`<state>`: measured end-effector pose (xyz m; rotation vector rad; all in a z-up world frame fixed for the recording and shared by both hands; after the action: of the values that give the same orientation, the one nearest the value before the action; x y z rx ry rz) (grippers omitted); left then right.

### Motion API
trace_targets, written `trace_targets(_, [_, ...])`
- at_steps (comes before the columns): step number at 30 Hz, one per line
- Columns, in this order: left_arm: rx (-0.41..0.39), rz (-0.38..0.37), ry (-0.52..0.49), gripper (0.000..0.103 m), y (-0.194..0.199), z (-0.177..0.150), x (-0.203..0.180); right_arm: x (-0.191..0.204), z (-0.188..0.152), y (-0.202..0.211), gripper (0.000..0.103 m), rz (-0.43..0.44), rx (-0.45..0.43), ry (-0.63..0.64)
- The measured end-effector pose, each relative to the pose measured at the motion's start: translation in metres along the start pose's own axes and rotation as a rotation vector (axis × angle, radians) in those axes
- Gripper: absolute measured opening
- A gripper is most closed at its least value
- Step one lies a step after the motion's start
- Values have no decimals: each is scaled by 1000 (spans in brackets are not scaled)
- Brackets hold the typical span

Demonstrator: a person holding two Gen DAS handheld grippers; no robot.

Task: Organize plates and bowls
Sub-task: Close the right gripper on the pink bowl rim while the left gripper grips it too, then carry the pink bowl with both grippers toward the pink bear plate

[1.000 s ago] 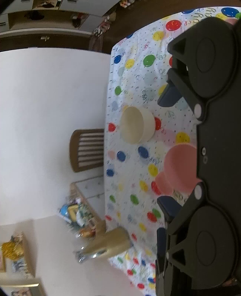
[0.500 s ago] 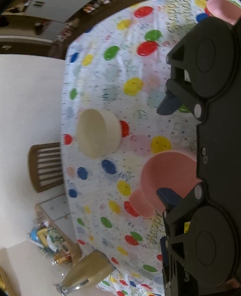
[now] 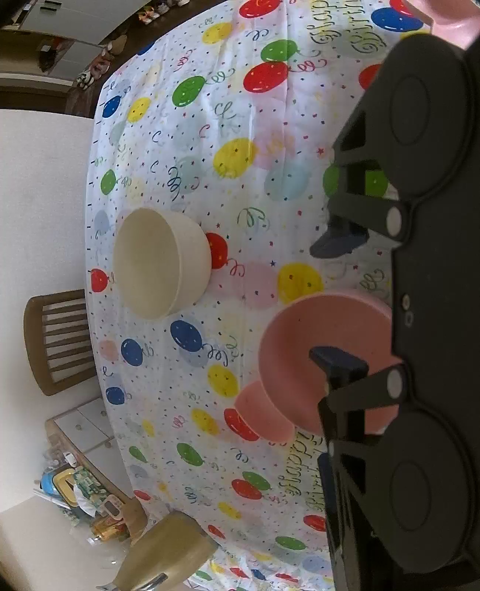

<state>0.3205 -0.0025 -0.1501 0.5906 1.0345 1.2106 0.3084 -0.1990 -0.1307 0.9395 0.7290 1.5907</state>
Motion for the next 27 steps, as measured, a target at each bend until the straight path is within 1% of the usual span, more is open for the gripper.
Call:
trace_targets(2, [1, -7, -8, 61, 0, -1, -3, 2, 0, -1, 37, 2, 5, 2])
trace_targets(4, [2, -15, -15, 57, -1, -1, -6, 3, 0, -3, 34, -2, 10, 2])
trace_targets(6, [3, -11, -15, 56, -1, -2, -8, 3, -1, -3, 31, -8, 8, 1])
trace_targets(7, [2, -11, -13, 53, -1, -2, -9, 4, -1, -2, 28, -7, 6, 1])
trace_targets(8, [0, -14, -11, 46, -1, -2, -9, 5, -1, -2, 24, -5, 6, 3])
trace_targets(11, [0, -19, -8, 33, -1, -2, -11, 7, -2, -2, 19, -21, 5, 16])
trace_targets(12, [-2, -15, -7, 31, -1, -2, -11, 7, -3, -2, 18, -29, 4, 19])
trace_targets(14, [-5, -5, -10, 24, -1, -2, -12, 6, -3, -2, 14, -36, 3, 19])
trace_targets(17, [-12, 16, -6, 18, -2, -2, -10, 6, -5, -4, 9, -50, 7, 34])
trace_targets(22, [-14, 29, 8, 12, 1, -3, -8, 6, -7, 0, 2, -55, -1, 42])
trace_targets(27, [-23, 28, 11, 12, 13, -10, -10, 6, -15, 11, 2, -45, -12, 40])
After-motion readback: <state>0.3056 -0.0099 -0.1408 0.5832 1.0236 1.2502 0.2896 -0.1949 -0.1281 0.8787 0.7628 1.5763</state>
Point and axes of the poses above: each gripper's, at about its wrist camera, not at the fingertips, and y roughly against the way its jaws point, x to its left, z to its top, the point moved 3 cm from there along -y, roughly the way its jaws point, and after that the axes turned 1 degree about -x, right-handed, at the moved point
